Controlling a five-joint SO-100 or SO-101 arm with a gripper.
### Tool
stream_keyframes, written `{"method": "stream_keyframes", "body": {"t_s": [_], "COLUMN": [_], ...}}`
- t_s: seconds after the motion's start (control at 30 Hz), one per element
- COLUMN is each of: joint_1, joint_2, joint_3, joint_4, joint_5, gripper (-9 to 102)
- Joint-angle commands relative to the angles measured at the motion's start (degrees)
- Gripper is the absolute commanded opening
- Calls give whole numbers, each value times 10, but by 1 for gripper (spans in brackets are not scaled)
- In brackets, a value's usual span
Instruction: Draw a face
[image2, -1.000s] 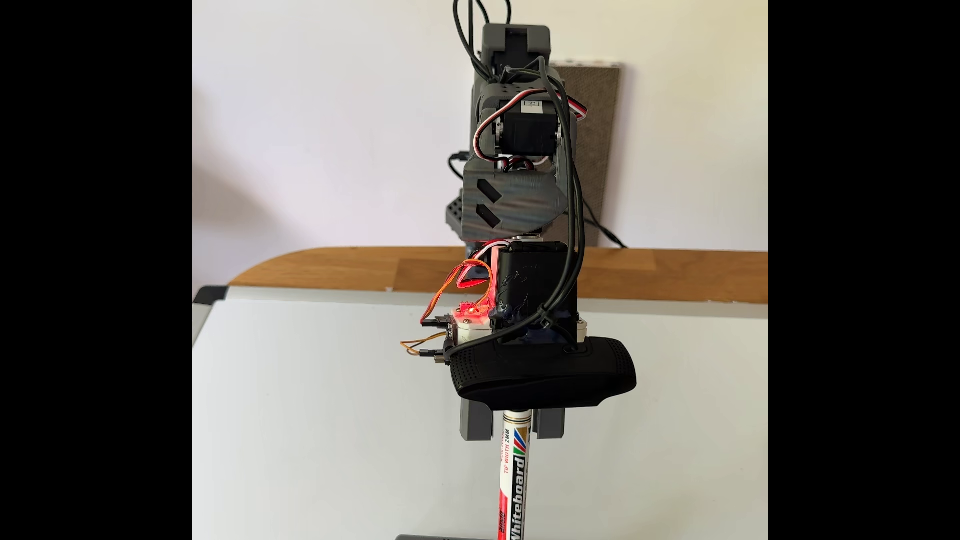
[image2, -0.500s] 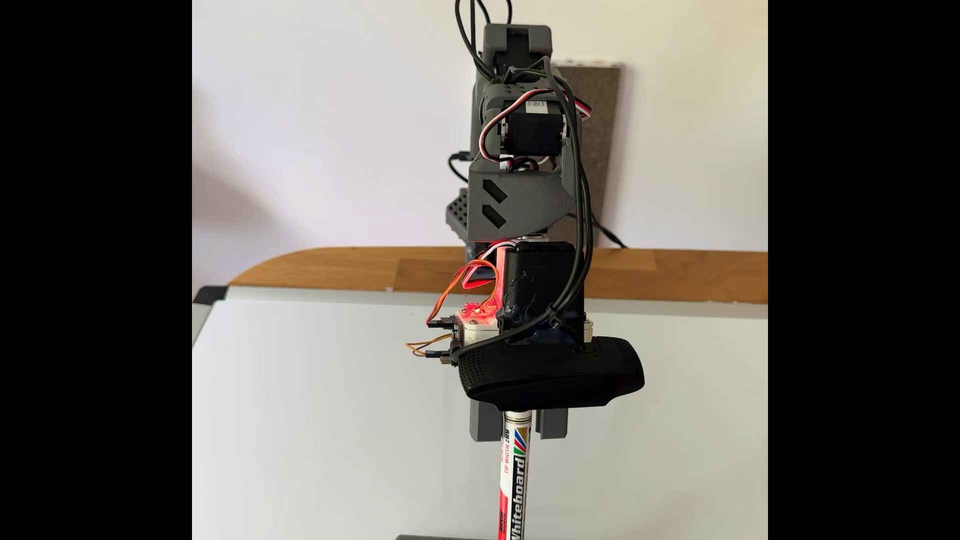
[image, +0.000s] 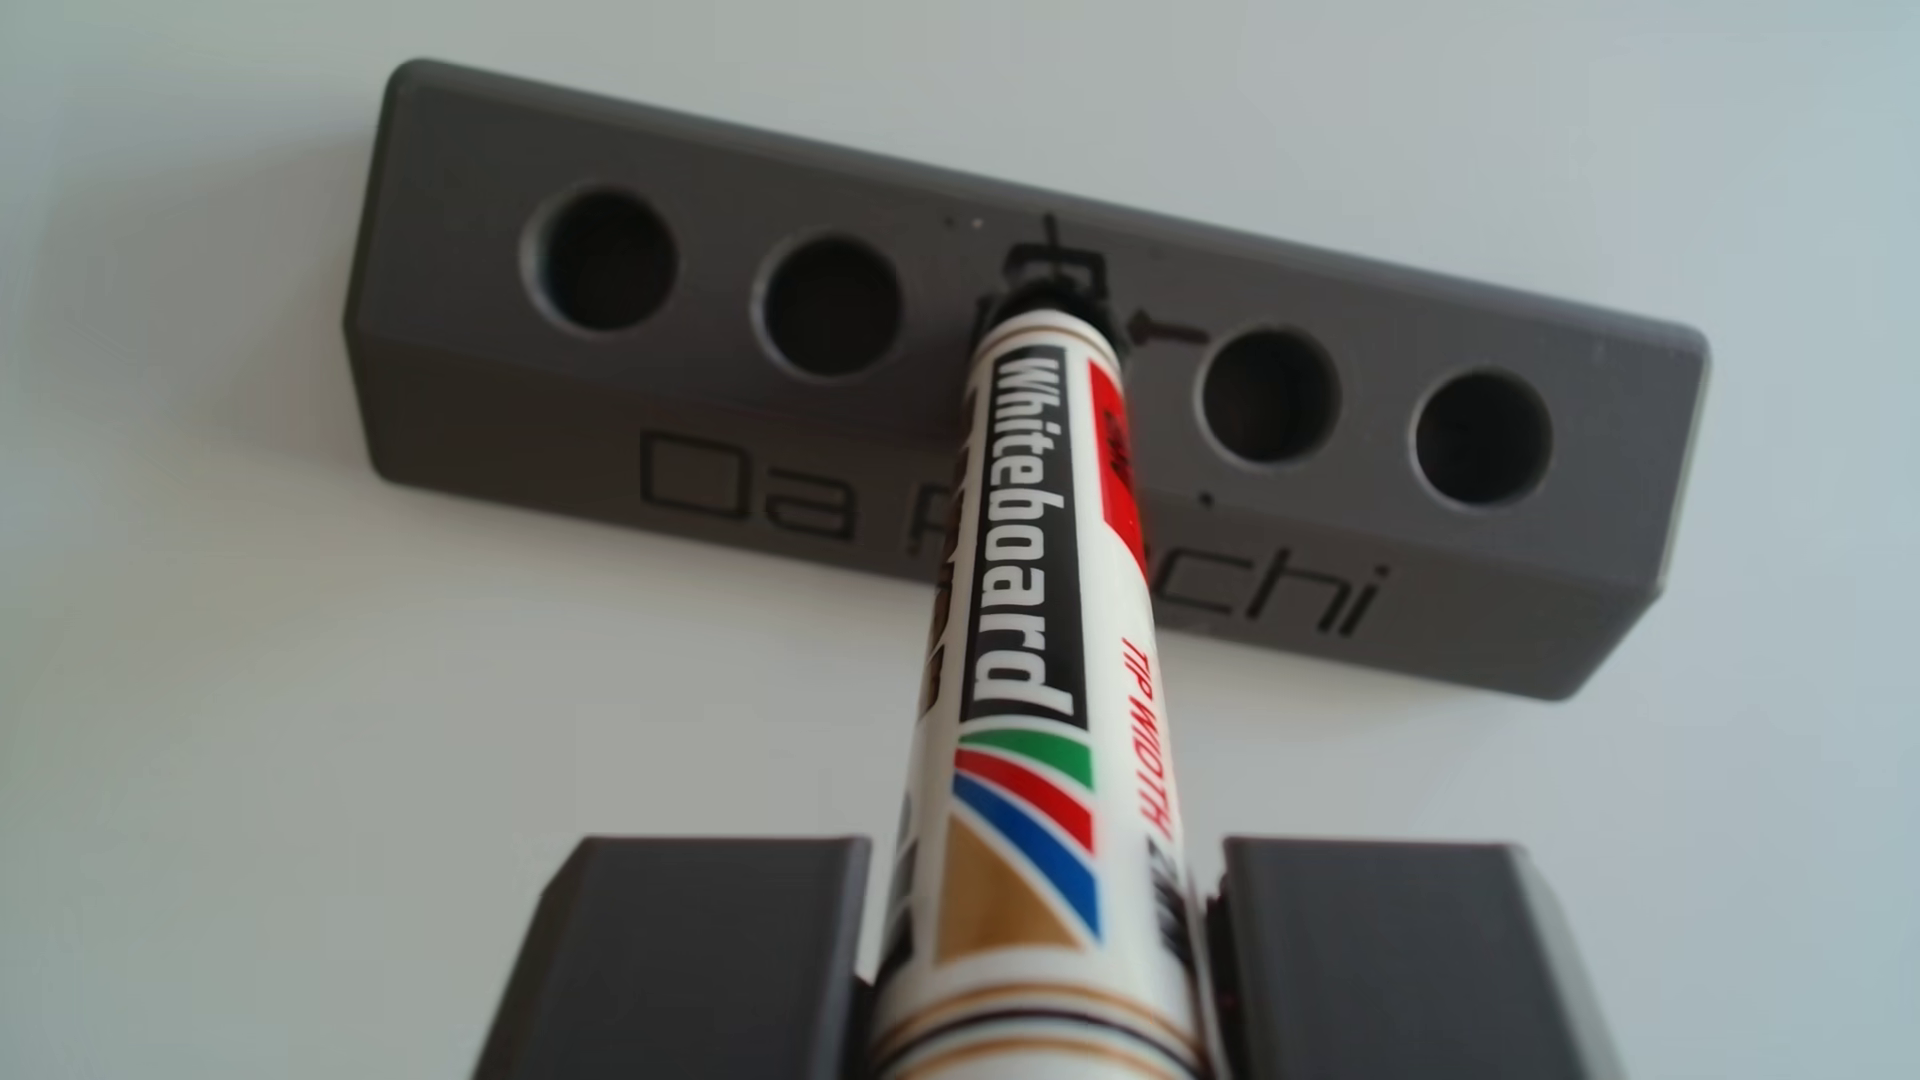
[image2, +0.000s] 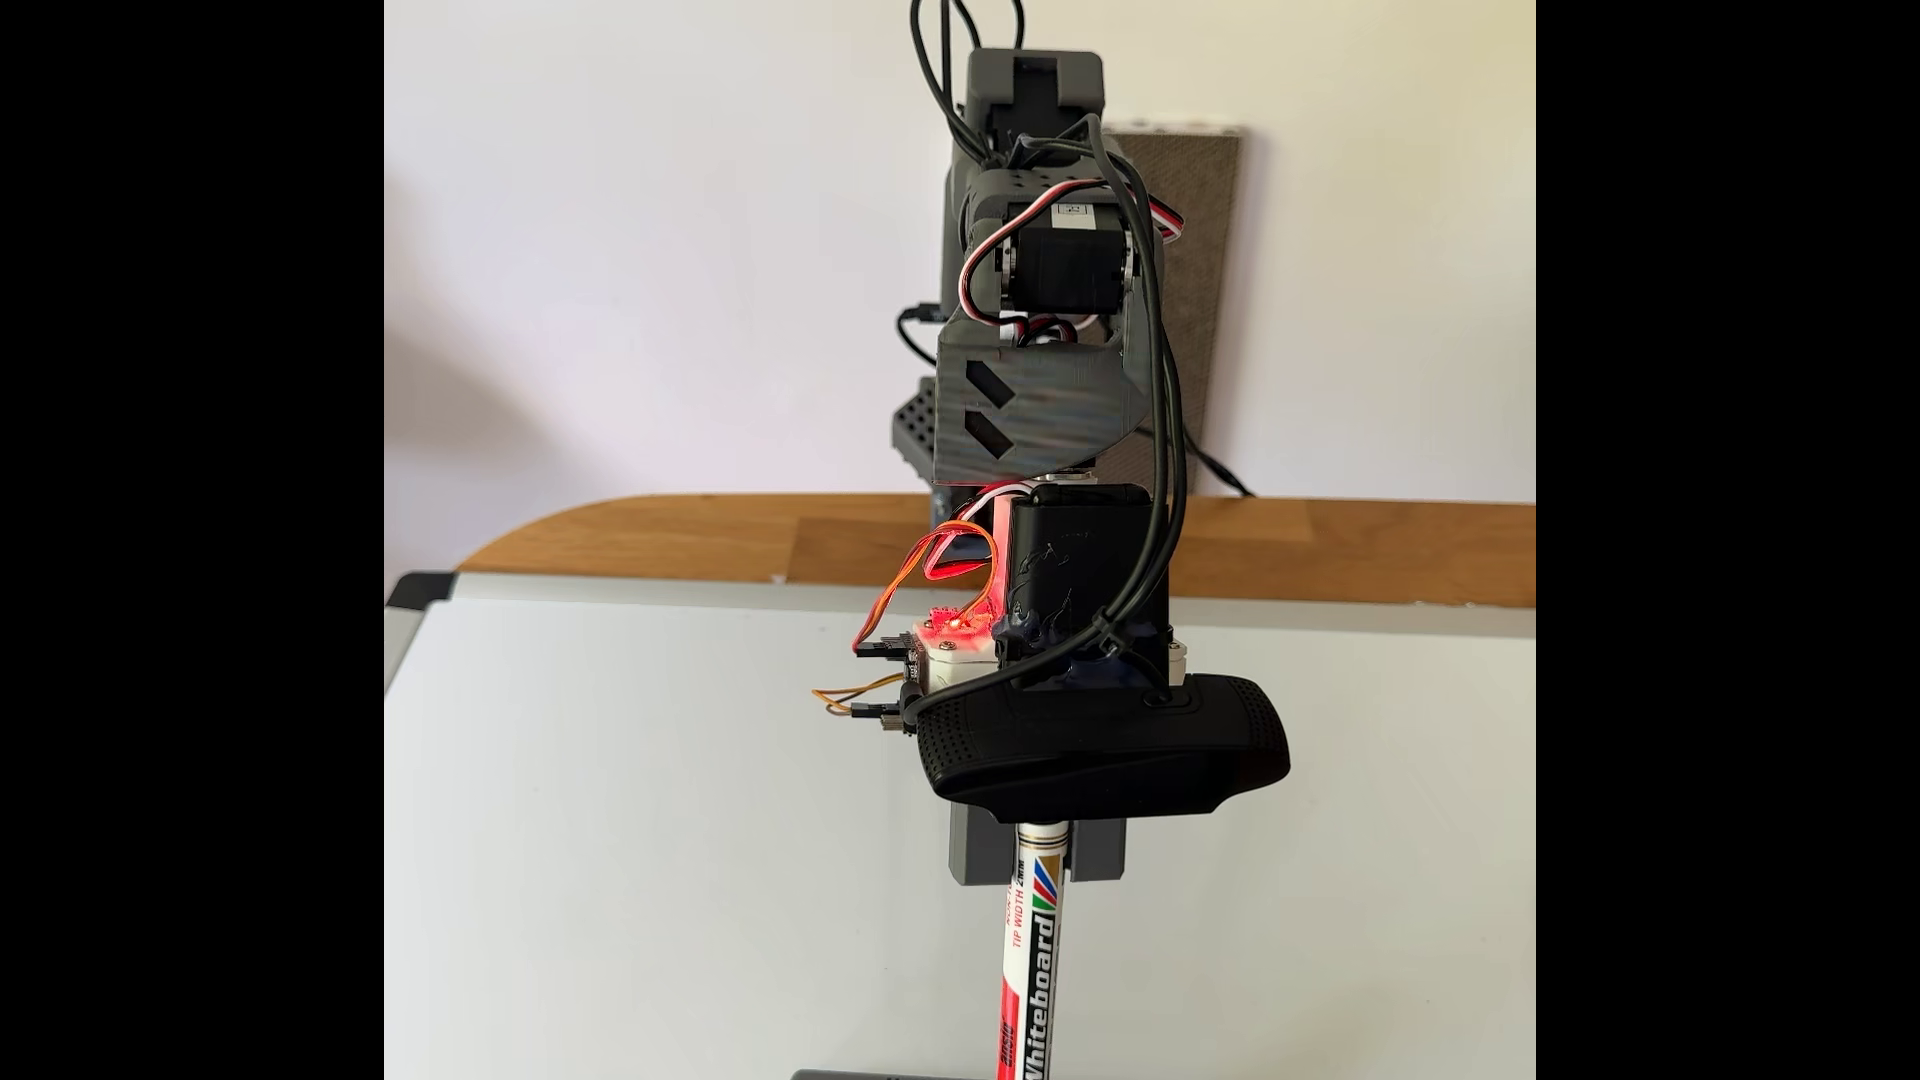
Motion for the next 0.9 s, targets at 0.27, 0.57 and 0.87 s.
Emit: {"method": "stream_keyframes", "body": {"t_s": [0.27, 0.57, 0.87], "joint_1": [-1, 2, 4], "joint_2": [13, 13, 19], "joint_3": [-36, -36, -36], "joint_4": [-14, -14, -14], "joint_5": [-4, 0, 4], "gripper": [13, -1, -1]}}
